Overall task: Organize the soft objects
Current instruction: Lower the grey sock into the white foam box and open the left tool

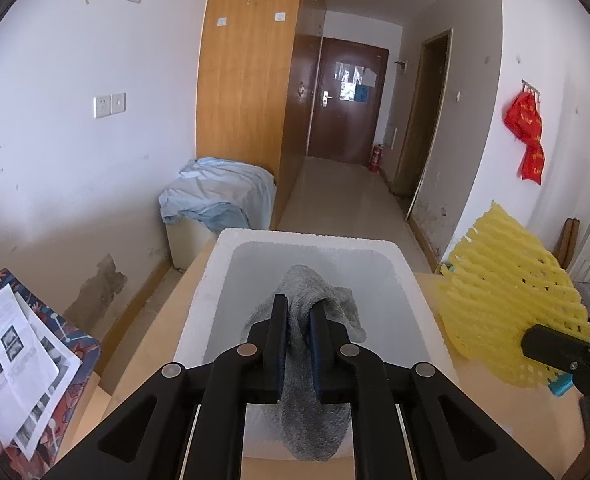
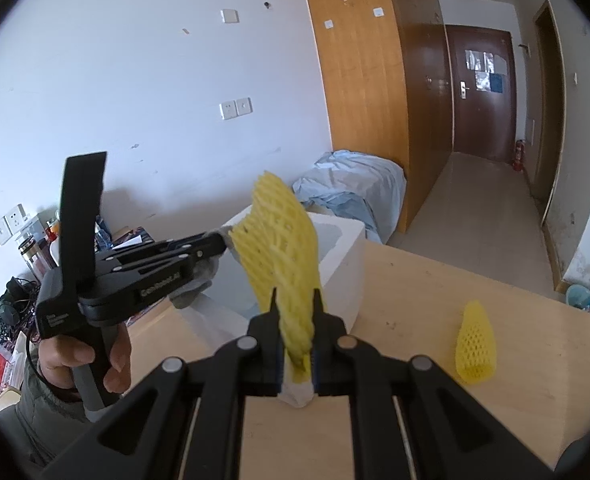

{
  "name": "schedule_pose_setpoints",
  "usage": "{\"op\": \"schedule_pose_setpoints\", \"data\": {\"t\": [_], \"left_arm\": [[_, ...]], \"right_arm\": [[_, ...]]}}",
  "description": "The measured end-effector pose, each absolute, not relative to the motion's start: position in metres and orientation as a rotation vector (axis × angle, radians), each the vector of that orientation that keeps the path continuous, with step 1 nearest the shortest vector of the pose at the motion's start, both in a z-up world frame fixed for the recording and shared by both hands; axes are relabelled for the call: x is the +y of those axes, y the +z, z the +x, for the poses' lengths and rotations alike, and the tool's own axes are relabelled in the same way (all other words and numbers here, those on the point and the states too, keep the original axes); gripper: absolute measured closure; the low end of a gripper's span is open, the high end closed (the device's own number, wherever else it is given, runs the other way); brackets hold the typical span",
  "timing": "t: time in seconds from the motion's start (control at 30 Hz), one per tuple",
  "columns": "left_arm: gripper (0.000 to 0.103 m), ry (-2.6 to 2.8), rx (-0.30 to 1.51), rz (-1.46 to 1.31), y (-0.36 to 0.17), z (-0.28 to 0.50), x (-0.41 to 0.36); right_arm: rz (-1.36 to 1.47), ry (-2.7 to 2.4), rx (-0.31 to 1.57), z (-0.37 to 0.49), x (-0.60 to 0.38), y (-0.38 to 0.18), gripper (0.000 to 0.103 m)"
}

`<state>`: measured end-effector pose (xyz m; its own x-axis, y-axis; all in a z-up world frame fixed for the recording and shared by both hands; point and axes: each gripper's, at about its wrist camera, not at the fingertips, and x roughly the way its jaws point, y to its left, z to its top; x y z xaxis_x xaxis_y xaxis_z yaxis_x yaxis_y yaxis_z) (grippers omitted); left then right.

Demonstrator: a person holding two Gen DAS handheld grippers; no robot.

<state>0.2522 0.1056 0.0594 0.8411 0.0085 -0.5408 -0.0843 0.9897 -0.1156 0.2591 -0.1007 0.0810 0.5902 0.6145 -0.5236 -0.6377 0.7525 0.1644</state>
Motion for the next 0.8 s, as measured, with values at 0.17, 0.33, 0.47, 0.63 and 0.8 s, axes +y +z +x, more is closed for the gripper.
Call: {"op": "schedule_pose_setpoints", "data": {"t": [0.17,0.33,0.47,0.63,0.8], "left_arm": [[0.018,0.089,0.5,-0.142,0.064,0.241,0.106],[0.009,0.095,0.457,-0.161,0.072,0.228,0.111],[0.008,0.107,0.438,-0.187,0.072,0.212,0.118],[0.007,0.131,0.417,-0.191,0.069,0.186,0.126],[0.007,0.149,0.392,-0.19,0.069,0.162,0.132]], "right_arm": [[-0.047,0.728,0.592,0.259,-0.098,0.081,0.09],[-0.054,0.731,0.595,0.257,-0.093,0.08,0.09],[-0.067,0.745,0.604,0.257,-0.086,0.078,0.09],[-0.077,0.766,0.623,0.263,-0.075,0.074,0.09],[-0.092,0.784,0.641,0.268,-0.062,0.07,0.09]]}}
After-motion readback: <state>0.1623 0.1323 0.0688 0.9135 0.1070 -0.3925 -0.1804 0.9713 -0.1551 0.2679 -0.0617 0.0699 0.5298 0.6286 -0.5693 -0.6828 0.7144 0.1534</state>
